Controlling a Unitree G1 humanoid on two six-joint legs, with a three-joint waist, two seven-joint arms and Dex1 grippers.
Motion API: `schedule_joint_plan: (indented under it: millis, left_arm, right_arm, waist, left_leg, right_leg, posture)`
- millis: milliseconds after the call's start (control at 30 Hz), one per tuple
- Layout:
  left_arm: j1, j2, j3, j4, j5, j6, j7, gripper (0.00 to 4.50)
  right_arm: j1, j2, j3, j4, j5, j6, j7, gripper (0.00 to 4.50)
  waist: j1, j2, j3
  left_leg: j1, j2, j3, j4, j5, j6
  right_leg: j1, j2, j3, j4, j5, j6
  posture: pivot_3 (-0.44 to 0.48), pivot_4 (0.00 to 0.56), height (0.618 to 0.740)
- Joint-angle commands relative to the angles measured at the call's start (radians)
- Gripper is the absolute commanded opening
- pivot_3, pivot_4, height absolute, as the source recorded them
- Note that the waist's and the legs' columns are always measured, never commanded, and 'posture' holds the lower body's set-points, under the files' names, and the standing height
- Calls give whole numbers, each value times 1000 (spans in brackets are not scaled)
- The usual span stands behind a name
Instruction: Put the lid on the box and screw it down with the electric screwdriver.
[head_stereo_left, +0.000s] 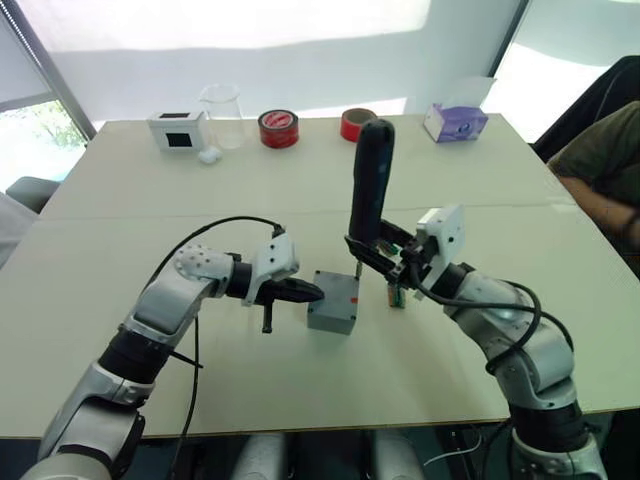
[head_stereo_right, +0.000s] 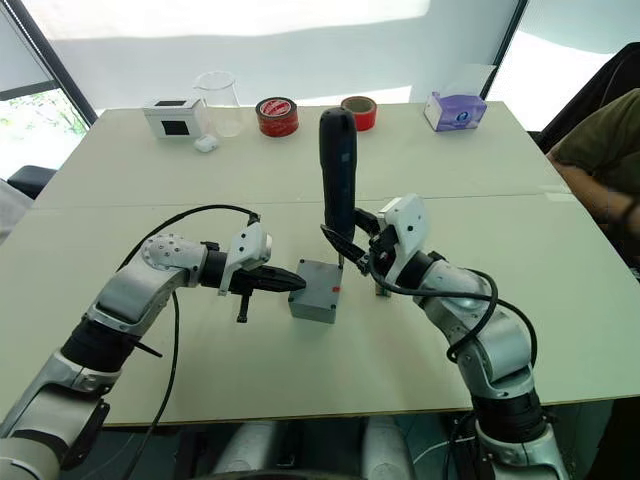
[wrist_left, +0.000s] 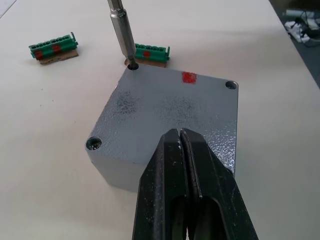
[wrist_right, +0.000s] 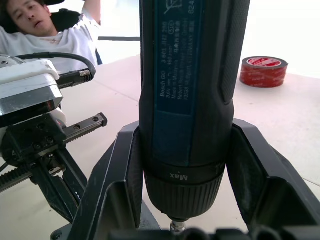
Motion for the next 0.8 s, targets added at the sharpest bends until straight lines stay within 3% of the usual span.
schedule_joint_plan:
  millis: [33, 133, 267, 367, 433, 633, 800]
  left_arm:
    - [1, -40, 116, -15, -123, 106, 58, 0]
    - [9, -19, 228, -92, -249, 222, 81, 0]
    - [59, 74, 272, -211, -319, 301, 67, 0]
    - [103, 167, 291, -312, -345, 331, 51, 0]
    - [133, 216, 285, -361, -342, 326, 38, 0]
    - [196, 265, 246, -381, -298, 254, 34, 0]
    - [213, 245, 245, -377, -281, 225, 79, 0]
  right_arm:
    - [-170, -41, -208, -6, 242, 153, -88, 1758]
    - [-326, -181, -331, 156, 515, 501, -175, 1758]
    - [-407, -328, -332, 298, 508, 729, -230, 1758]
    - [-408, -464, -236, 481, 430, 921, -268, 1758]
    - [-364, -554, -134, 566, 479, 946, -240, 1758]
    - [-378, -601, 42, 673, 514, 946, -181, 1758]
    - [-426, -540, 104, 807, 432, 946, -180, 1758]
  waist:
    - [0, -1, 2]
    - [-4, -1, 9]
    - [-5, -2, 10]
    - [-6, 0, 11]
    - [0, 0, 12]
    - [-24, 5, 15]
    - [-27, 5, 15]
  left_leg:
    - [0, 0, -1, 0, 0, 0]
    - [-1, 1, -1, 0, 0, 0]
    - [-2, 1, -1, -4, 0, 0]
    - [-2, 1, 1, -7, 0, 0]
    - [-2, 1, 1, -8, 0, 0]
    - [-3, 0, 5, -13, 0, 0]
    - [-3, 1, 5, -14, 0, -1]
  right_leg:
    - [0, 0, 0, 0, 0, 0]
    - [-2, 0, -1, 1, 0, 1]
    - [-2, -1, -1, -3, -1, -2]
    - [-2, -2, -1, -7, -2, -5]
    - [-2, -3, 0, -10, -2, -6]
    - [-4, -3, 1, -14, -1, -5]
    - [-5, -1, 0, -13, 0, -2]
  posture:
    - [0, 150, 740]
    - [0, 150, 740]
    - [0, 150, 740]
    - [0, 150, 740]
    - [0, 150, 740]
    - [0, 150, 740]
    - [0, 150, 740]
